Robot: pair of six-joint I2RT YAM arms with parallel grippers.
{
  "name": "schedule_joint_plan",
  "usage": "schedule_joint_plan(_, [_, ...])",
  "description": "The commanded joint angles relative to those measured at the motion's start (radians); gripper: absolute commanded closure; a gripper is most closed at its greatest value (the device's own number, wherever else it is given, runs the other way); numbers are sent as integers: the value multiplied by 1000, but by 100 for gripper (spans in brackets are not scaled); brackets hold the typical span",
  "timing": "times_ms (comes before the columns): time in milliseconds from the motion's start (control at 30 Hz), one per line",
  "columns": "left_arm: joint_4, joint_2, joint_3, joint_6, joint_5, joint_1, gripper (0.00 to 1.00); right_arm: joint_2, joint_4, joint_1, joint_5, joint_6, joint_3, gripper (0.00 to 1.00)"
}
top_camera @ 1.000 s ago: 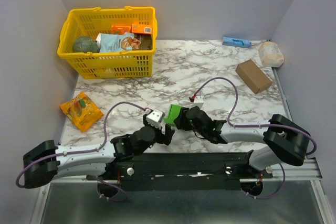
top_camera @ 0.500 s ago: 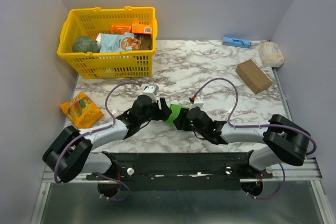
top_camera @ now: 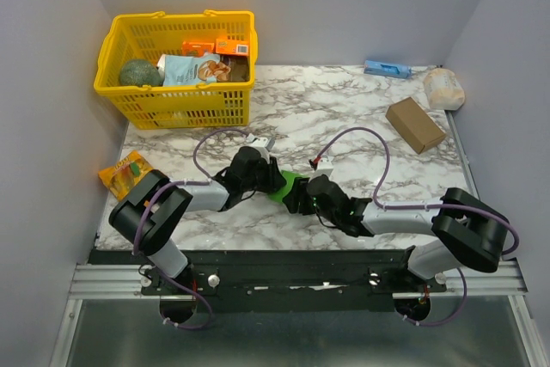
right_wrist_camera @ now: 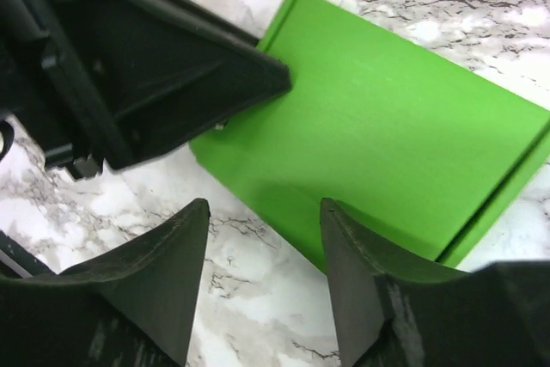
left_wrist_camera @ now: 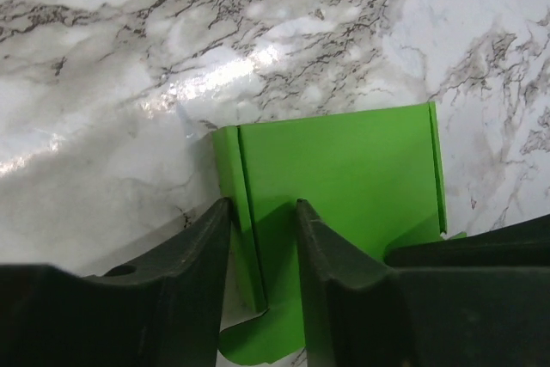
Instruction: Fold the paper box
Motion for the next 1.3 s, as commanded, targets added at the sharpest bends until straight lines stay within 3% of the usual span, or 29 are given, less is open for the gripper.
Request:
schedule_joint_plan(0, [15, 75, 16, 78, 81, 5, 70, -22, -81, -10, -96, -110, 1, 28])
schedule_joint_plan(67, [4, 92, 26, 102, 88, 5, 76, -51, -116, -19, -182, -183, 28, 23])
schedule_joint_plan(167, [-5, 105, 24, 141, 88, 5, 77, -103, -216, -30, -242, -289, 74, 20])
schedule_joint_plan(400, [-20, 101, 29, 217, 90, 5, 79, -195, -427, -41, -186, -556, 159, 18])
schedule_joint_plan(567, [-19, 123, 42, 237, 105, 5, 80, -99, -478, -42, -129, -679, 222, 19])
schedule_joint_plan(733, [-16, 141, 49, 233, 124, 5, 80, 53, -486, -44, -65, -707, 297, 19])
schedule_joint_plan(1133, [-49, 149, 67, 223, 124, 11, 81, 228, -561, -47, 34, -696, 401, 24])
schedule_joint_plan(1267, [-51, 152, 69, 219, 138, 22, 81, 265, -589, -45, 84, -668, 426, 36])
